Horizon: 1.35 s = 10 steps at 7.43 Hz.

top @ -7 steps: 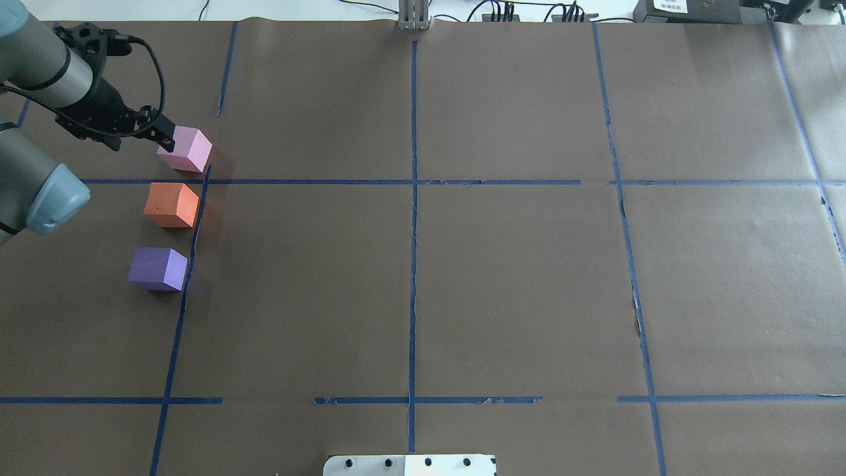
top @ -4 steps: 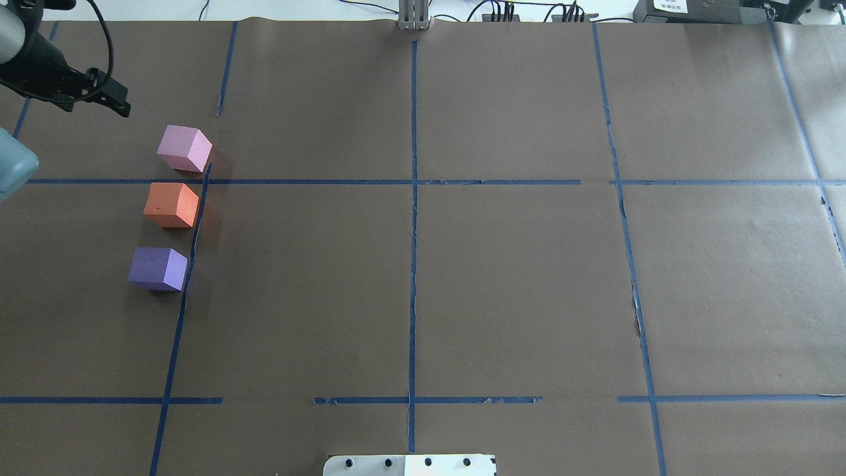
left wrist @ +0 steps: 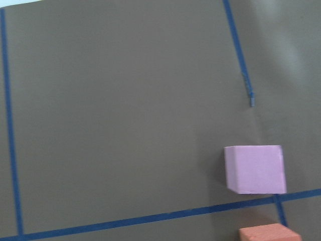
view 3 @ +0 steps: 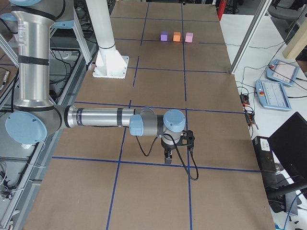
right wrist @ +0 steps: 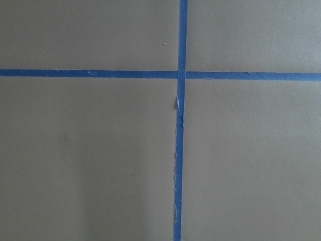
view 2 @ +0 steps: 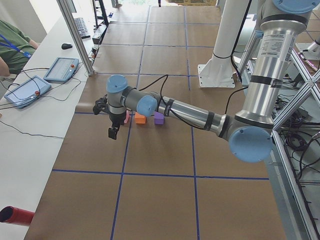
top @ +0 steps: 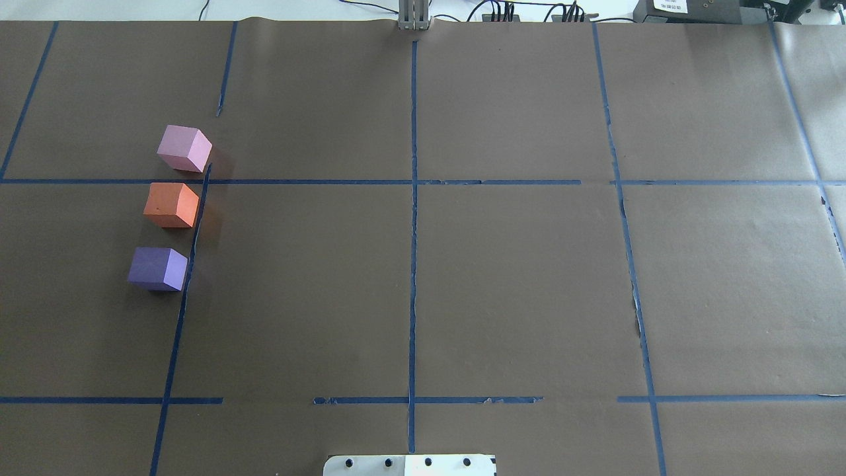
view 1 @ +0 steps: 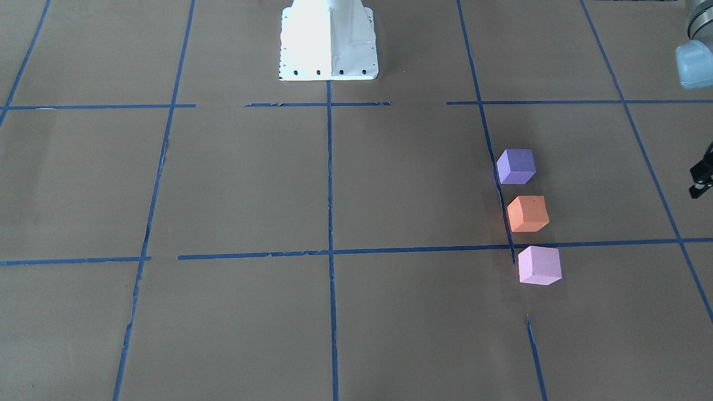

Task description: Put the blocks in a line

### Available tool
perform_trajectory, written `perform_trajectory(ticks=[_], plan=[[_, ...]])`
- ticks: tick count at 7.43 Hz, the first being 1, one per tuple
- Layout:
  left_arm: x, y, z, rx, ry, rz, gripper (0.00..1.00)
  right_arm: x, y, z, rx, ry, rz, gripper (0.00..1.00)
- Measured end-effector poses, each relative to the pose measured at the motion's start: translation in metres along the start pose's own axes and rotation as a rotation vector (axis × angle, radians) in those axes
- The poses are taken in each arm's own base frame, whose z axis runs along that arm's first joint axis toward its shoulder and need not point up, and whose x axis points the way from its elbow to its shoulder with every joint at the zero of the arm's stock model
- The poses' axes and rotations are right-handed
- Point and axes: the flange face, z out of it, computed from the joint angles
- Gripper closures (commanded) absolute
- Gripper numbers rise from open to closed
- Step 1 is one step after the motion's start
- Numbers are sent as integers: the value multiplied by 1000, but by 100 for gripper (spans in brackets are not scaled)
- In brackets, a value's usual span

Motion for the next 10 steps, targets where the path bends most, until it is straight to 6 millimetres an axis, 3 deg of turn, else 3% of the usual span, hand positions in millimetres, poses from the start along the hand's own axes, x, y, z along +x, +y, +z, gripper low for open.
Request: perform_trajectory(ticks=[1,3,6,10], plan=[[-38,31,-1,-18,-15,10,0,0,0,0,0,0,-1,0],[-76,64,2,-88,-21,-25,0,0,0,0,-1,0,-1,0],[-89,83,17,-158,37,-90,0,0,0,0,0,0,0,0],[-101,95,40,-197,110,-137,0,0,0,0,0,0,0,0]])
